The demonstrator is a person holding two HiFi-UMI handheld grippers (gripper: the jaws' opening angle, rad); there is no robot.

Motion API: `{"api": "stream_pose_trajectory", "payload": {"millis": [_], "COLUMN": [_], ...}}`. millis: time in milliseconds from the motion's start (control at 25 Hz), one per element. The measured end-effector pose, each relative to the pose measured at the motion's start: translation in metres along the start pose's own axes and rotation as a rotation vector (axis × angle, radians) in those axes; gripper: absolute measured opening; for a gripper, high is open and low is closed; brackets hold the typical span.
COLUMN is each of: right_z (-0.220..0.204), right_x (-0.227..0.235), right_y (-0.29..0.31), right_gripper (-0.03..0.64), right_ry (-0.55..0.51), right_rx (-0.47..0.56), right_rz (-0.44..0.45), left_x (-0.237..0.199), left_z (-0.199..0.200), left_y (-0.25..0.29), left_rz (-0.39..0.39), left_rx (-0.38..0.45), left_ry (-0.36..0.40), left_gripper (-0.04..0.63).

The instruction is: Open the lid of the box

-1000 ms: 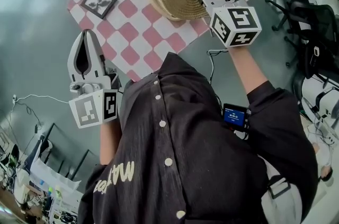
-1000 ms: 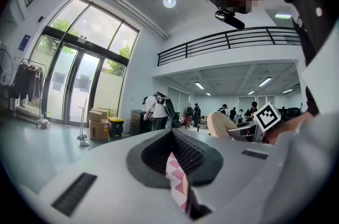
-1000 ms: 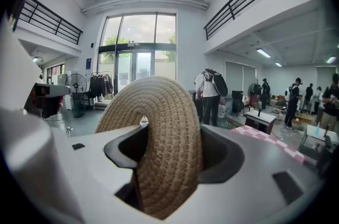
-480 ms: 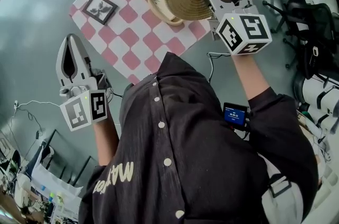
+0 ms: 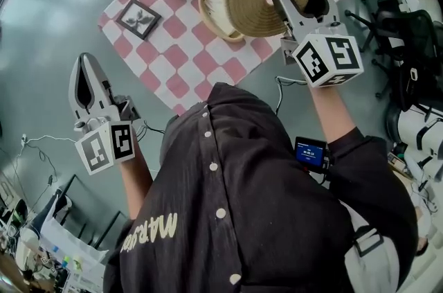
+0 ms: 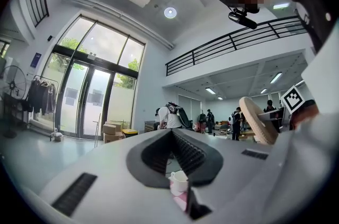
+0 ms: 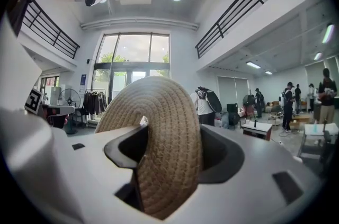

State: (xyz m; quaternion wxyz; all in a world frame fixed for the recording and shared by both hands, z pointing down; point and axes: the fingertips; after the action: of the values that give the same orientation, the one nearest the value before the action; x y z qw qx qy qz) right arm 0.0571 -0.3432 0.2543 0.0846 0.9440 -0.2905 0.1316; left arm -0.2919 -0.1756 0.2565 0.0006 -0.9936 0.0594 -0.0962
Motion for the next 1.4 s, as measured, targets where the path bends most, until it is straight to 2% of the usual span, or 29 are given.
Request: {"api": "stream_pose_trajectory", "payload": {"millis": [760,1400], "right_z": [0.028,0.041], "right_x": [-0.001,0.015], "right_y": [-0.021,-0.04], "right_gripper": [0.282,0.282], "right_ry": [-0.02,-0.011], "right_rx": [0.122,0.185], "right_rz": [0.022,-0.019], "left_x": [-0.036,-0.055], "left_z": [0.011,0.01], "left_y": [-0.021,-0.04], "left_rz": [0.098,0.163], "left_rx": [0.011,-0.005], "left_ry": [0.019,0.032], "left_gripper": [0.011,0.011]}}
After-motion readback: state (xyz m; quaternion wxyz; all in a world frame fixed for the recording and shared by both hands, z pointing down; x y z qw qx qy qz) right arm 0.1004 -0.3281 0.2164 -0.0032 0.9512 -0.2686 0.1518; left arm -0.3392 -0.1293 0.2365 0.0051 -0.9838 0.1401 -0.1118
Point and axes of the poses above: the fingertips, and each gripper's own axes: y forward along the fingers, x to its right, z out of its top, and after that the axes turned 15 degrees about y, right-handed
